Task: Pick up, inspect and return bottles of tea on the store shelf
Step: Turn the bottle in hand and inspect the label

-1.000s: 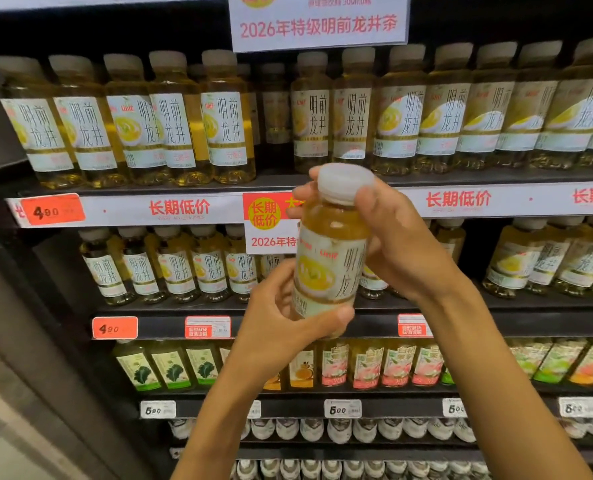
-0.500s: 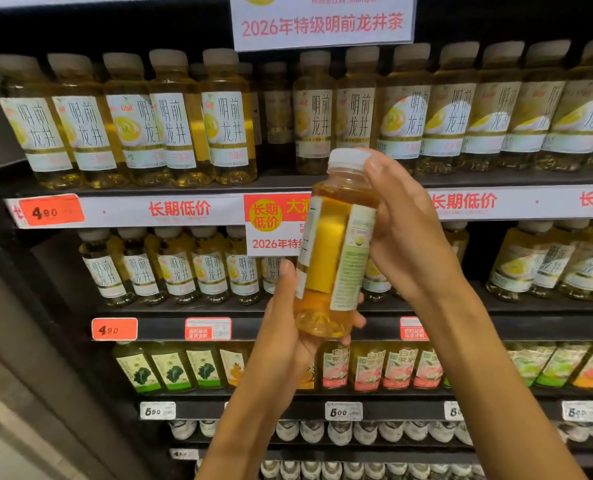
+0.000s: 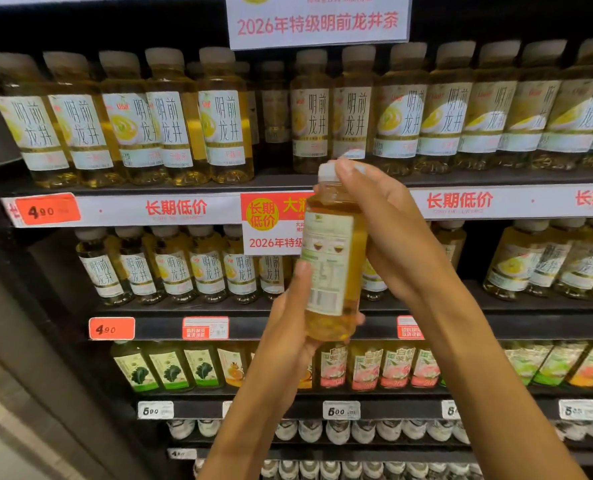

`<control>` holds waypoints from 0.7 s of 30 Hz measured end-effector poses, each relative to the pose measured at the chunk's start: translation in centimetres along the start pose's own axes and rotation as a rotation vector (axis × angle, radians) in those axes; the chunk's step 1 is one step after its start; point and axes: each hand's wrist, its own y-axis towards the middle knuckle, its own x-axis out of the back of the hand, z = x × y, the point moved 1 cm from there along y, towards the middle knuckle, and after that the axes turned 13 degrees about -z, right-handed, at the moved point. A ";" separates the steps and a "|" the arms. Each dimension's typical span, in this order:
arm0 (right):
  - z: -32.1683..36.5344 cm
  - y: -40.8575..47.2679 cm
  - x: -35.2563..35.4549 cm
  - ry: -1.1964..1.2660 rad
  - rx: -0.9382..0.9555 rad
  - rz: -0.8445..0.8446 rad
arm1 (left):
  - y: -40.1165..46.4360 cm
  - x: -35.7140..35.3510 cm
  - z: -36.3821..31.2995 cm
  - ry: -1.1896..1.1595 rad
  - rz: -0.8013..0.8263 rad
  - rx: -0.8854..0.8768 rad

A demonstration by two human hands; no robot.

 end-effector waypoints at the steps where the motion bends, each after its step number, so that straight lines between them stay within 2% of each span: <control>1: 0.0 0.1 0.0 0.034 -0.032 0.031 | -0.1 -0.1 -0.1 -0.106 0.050 0.086; 3: 0.0 0.4 0.1 0.125 -0.109 0.088 | -0.2 -0.2 -0.4 -0.248 0.151 0.235; 5: -0.3 0.5 0.1 0.223 -0.188 0.146 | -0.1 -0.1 -0.2 -0.290 0.215 0.288; 7: -0.4 0.6 0.0 0.250 -0.188 0.172 | 0.0 -0.2 -0.1 -0.258 0.227 0.291; 9: -0.4 0.6 0.1 0.221 -0.136 0.152 | 0.3 0.0 0.1 -0.166 0.136 0.216; 12: -0.2 0.4 0.3 0.119 -0.032 0.084 | 0.5 0.4 -0.1 -0.005 -0.028 0.001; 16: -0.3 0.2 0.1 0.061 0.001 0.028 | 0.3 0.1 0.0 0.140 -0.065 -0.106; 18: -0.3 0.2 0.2 0.084 -0.045 0.068 | 0.2 -0.1 -0.3 -0.025 -0.046 -0.005; 21: -0.4 0.3 0.7 0.145 -0.116 0.148 | 0.1 -0.7 -0.8 -0.261 0.091 0.165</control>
